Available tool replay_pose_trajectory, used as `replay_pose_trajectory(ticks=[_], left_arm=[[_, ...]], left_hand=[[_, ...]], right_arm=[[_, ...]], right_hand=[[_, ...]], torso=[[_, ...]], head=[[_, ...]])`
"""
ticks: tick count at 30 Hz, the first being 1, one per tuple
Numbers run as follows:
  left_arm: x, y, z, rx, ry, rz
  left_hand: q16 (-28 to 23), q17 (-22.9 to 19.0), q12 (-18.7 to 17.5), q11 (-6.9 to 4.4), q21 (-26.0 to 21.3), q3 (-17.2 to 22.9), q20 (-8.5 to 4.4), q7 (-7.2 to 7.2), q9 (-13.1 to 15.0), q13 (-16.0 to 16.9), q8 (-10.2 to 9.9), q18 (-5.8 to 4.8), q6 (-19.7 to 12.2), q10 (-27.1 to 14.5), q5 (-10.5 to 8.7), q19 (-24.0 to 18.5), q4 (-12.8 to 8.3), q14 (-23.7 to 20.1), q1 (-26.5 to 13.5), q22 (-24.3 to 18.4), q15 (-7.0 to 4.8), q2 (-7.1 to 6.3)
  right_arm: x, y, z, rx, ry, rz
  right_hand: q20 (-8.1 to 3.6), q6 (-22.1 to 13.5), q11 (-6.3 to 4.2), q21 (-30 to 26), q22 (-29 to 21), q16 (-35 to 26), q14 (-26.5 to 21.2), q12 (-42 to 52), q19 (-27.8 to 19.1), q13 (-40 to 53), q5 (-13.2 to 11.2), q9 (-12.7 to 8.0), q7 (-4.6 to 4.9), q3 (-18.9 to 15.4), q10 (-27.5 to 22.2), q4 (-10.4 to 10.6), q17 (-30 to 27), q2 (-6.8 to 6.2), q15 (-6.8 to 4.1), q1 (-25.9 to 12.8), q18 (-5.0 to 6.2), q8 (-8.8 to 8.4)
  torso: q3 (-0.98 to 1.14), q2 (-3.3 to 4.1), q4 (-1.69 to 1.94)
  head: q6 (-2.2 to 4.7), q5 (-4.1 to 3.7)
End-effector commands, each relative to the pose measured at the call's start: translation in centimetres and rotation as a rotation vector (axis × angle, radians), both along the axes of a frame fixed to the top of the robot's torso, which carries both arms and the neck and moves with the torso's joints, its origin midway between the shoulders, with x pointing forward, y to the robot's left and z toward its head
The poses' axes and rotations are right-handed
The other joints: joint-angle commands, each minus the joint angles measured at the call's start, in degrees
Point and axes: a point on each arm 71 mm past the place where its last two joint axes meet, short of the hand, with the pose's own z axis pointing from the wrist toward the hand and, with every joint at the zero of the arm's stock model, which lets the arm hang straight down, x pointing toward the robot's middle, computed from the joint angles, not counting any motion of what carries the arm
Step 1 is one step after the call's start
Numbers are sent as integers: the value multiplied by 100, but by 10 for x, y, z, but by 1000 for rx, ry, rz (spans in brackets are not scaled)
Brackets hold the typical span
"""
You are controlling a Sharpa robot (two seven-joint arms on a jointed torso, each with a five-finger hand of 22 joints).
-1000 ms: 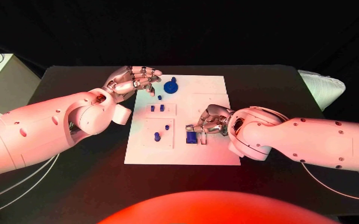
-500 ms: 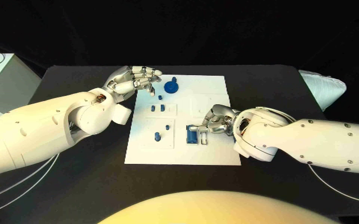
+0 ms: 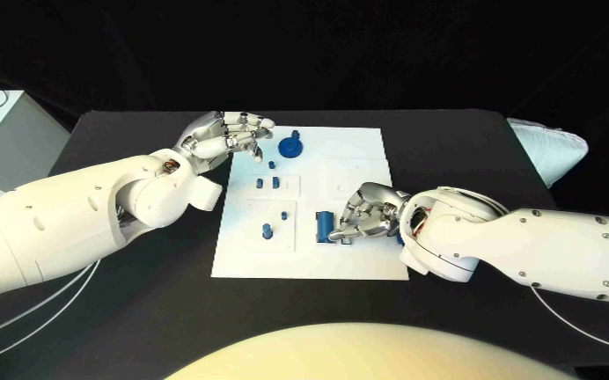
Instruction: Assemble the parts on the task board
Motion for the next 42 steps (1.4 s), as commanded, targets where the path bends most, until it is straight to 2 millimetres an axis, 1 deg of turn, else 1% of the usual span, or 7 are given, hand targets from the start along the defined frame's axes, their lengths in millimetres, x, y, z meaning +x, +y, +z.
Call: replay_pose_trajectory(ticks=[1,11,18,25,29,38,42], left_arm=[[-1,-2,1,-15,1,-15],[-1,-2,1,-15,1,-15],[-1,-2,1,-14,2,-15],[-1,-2,1,-14,3,-16],[-1,-2,1,-14,3,-16],[-1,-2,0,-12,4,-16],[-1,-1,0,-12,4,-14]], left_hand=[[-3,10,-21,1,-36,-2,5,20,-6,-9,-20,89,-13,30,12,36,31,12,42,-7,16,-5],[-6,10,-26,-1,-49,-4,5,17,-6,-12,-20,89,-8,31,13,40,46,9,46,-14,16,1],[-6,10,-26,-1,-49,-4,5,17,-6,-12,-20,89,-8,31,13,40,46,9,46,-14,16,1],[-6,10,-26,-1,-49,-4,5,17,-6,-12,-20,89,-8,31,13,40,46,9,46,-14,16,1],[-6,10,-26,-1,-49,-4,5,17,-6,-12,-20,89,-8,31,13,40,46,9,46,-14,16,1],[-6,10,-26,-1,-49,-4,5,17,-6,-12,-20,89,-8,31,13,40,46,9,46,-14,16,1],[-6,10,-26,-1,-49,-4,5,17,-6,-12,-20,89,-8,31,13,40,46,9,46,-14,16,1]], right_arm=[[-3,4,-1,-2,-16,63],[-3,4,-6,-19,-29,44],[-2,4,-7,-23,-37,19],[1,3,-9,-33,-34,13],[2,3,-11,-42,-26,22],[0,-3,-10,-33,-20,31],[-1,-15,-6,-2,-43,-7]], right_hand=[[-51,-21,-58,41,1356,23,598,20,478,1509,-117,130,-60,165,605,38,1509,-53,-53,123,-54,139],[-75,-51,-80,85,1367,23,598,20,488,1509,-34,228,-81,279,605,59,1509,-8,-74,45,-62,228],[-91,-100,-95,104,1372,23,598,20,494,1509,91,311,-97,347,605,60,1509,186,-88,-160,-66,285],[-94,-116,-99,110,1373,23,598,20,495,1509,108,333,-100,362,605,60,1509,250,-91,-207,-67,299],[-94,-118,-99,105,1372,23,598,20,494,1509,109,334,-101,363,605,58,1509,252,-92,-208,-66,300],[-99,-171,-101,55,1360,23,598,20,483,1509,-44,399,-103,338,605,27,1509,71,-95,-120,-57,338],[-78,-356,-43,15,1350,23,598,20,474,1509,-3,361,-24,371,605,46,1509,46,-56,-96,-51,197]], torso=[[-4,-3,5],[-5,1,11],[-10,2,13],[-5,2,7],[-3,-2,6],[-4,-6,1],[-7,-12,-16]], head=[[-13,1],[-25,8],[-38,12],[-36,-17],[-46,4],[-42,-1],[-36,-10]])
